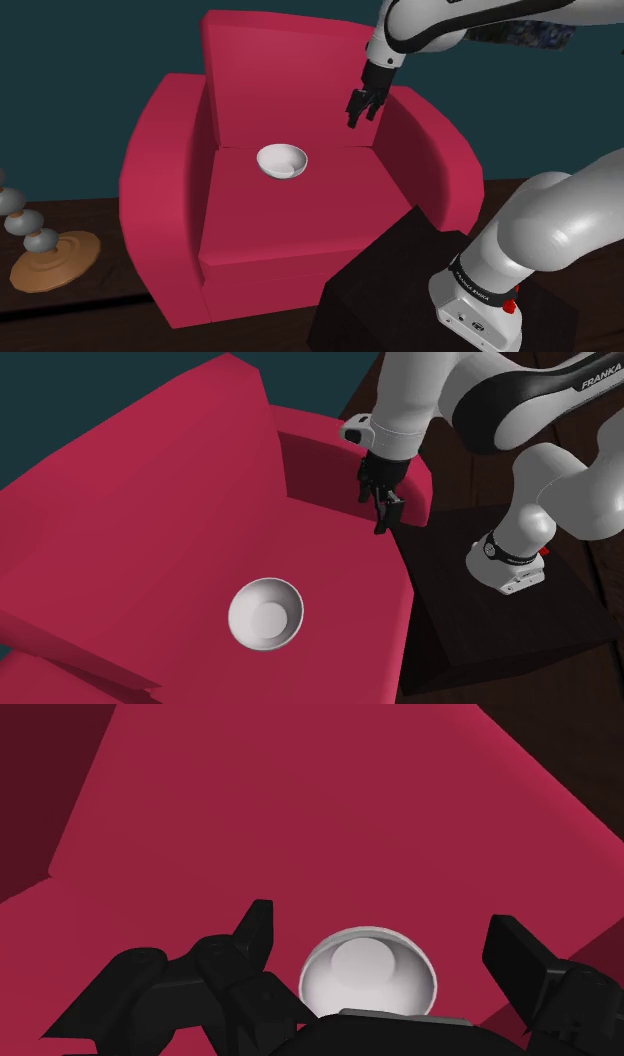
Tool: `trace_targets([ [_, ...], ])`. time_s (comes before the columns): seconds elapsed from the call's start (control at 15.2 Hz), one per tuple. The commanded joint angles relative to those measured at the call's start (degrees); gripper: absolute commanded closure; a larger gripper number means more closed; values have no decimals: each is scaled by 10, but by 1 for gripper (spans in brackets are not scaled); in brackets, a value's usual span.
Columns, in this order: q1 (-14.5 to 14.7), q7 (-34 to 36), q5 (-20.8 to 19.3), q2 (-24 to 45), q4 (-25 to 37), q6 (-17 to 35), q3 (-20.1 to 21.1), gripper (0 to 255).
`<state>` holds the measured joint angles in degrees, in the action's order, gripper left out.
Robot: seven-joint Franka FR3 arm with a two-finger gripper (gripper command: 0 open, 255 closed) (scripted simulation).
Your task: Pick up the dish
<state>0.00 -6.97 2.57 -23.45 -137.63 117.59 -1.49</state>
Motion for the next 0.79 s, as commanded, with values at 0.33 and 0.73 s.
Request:
trace_targets([
  [0.33,2,-40,19,156,66,87,-15,0],
  [0.73,0,-78,44,293,153,133,-21,0],
])
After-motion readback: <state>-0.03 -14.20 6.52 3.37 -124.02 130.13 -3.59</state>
